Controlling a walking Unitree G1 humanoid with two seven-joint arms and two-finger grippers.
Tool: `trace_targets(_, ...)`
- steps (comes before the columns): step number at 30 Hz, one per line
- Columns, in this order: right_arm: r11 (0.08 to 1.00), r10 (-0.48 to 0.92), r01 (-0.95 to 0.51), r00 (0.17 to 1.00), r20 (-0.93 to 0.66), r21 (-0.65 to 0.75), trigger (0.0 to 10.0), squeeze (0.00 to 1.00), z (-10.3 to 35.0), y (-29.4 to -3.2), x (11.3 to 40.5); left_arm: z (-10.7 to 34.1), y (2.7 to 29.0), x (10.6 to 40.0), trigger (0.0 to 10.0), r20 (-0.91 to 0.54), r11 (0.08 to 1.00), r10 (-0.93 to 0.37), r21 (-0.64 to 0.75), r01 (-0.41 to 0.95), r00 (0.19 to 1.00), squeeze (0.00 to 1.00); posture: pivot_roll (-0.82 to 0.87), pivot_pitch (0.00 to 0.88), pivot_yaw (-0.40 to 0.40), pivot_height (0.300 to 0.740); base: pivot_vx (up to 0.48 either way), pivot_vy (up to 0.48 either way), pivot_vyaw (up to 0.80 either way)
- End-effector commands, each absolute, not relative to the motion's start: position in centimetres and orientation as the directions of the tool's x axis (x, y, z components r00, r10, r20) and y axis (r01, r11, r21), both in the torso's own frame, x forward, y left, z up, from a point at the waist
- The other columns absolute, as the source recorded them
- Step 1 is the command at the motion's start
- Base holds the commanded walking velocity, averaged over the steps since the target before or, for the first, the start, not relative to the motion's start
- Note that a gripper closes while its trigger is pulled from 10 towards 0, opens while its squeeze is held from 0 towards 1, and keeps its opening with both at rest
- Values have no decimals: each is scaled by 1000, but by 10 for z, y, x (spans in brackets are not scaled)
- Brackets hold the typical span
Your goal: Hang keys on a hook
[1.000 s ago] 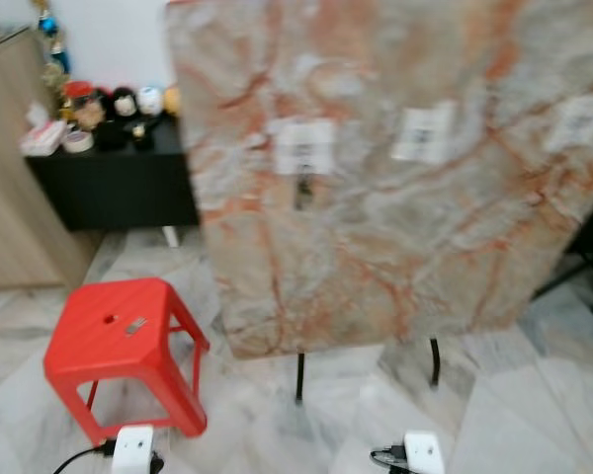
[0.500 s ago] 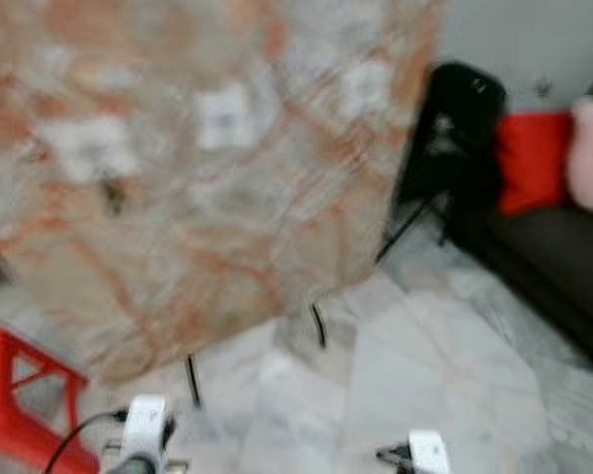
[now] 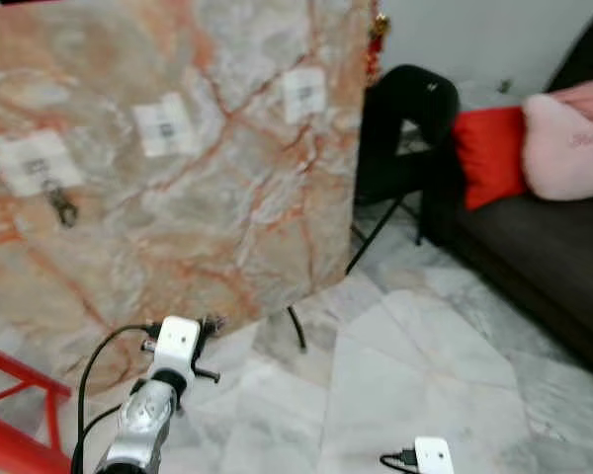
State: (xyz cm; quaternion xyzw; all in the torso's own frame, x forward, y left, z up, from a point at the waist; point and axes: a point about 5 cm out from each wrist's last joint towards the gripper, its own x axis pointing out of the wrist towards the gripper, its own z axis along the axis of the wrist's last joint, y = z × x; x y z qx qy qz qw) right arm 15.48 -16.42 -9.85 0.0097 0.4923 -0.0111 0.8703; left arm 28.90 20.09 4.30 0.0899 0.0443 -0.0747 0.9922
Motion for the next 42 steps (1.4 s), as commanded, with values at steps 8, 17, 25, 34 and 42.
trace_targets(8,1000,-10,28,524,-851,5,10000,0,-98,-163,157,83,188,288,10000,84,983,-163,100,154,983,0,30,0,-1,740,0,0,0)
trace_targets(17,1000,-11,29,531,-847,6,10000,0,-97,-164,158,83,187,280,10000,69,992,-125,32,123,990,0,30,0,-8,740,0,0,0)
trace_targets(25,1000,-6,16,527,-850,2,10000,0,-97,-165,157,86,184,283,10000,40,992,-130,15,129,991,0,29,0,-12,740,0,311,0)
trace_targets(34,1000,-5,11,524,-851,1,10000,0,-98,-164,156,82,178,281,10000,5,985,-173,22,173,985,0,32,0,-7,740,0,444,0)
trace_targets(42,1000,-4,9,522,-853,1,10000,0,-98,-163,155,85,170,281,10000,12,972,-235,19,235,972,0,30,0,-3,740,0,39,0)
